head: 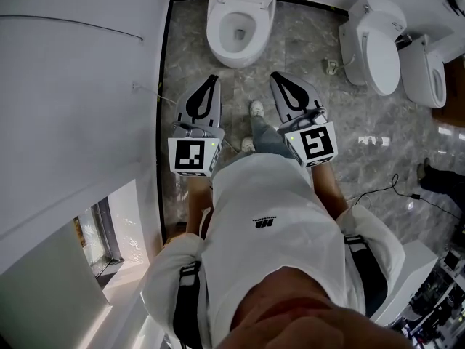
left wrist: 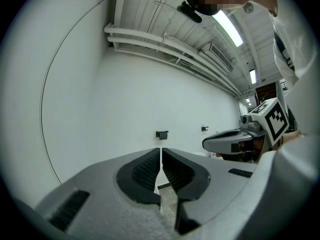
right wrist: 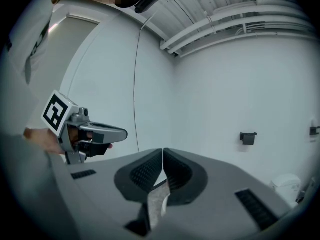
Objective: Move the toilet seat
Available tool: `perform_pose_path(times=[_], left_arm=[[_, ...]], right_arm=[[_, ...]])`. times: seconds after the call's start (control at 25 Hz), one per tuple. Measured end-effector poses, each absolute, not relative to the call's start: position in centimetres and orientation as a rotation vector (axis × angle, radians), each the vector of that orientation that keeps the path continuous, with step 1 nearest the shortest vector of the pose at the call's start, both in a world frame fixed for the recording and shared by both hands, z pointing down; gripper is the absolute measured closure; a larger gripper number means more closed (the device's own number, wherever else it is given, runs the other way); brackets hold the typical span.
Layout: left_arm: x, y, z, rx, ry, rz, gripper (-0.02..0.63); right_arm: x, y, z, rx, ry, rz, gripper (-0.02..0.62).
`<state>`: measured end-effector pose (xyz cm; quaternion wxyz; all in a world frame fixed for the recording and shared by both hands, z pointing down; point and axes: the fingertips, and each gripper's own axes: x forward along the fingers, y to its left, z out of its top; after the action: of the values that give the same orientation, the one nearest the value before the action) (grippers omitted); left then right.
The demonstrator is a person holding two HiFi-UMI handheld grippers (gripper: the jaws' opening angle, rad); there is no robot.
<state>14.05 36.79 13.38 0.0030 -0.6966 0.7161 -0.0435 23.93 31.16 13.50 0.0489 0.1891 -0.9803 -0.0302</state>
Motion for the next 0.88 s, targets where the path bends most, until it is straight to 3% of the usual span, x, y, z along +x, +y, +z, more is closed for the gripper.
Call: perform_pose_path(times=[0.88], left_arm=[[7.6,24.5,14.1,-2.126,2.319,-0.127,0.572]], right_arm=[[17.0,18.1,14.3,0.488,-2.964,-0.104,0.565]])
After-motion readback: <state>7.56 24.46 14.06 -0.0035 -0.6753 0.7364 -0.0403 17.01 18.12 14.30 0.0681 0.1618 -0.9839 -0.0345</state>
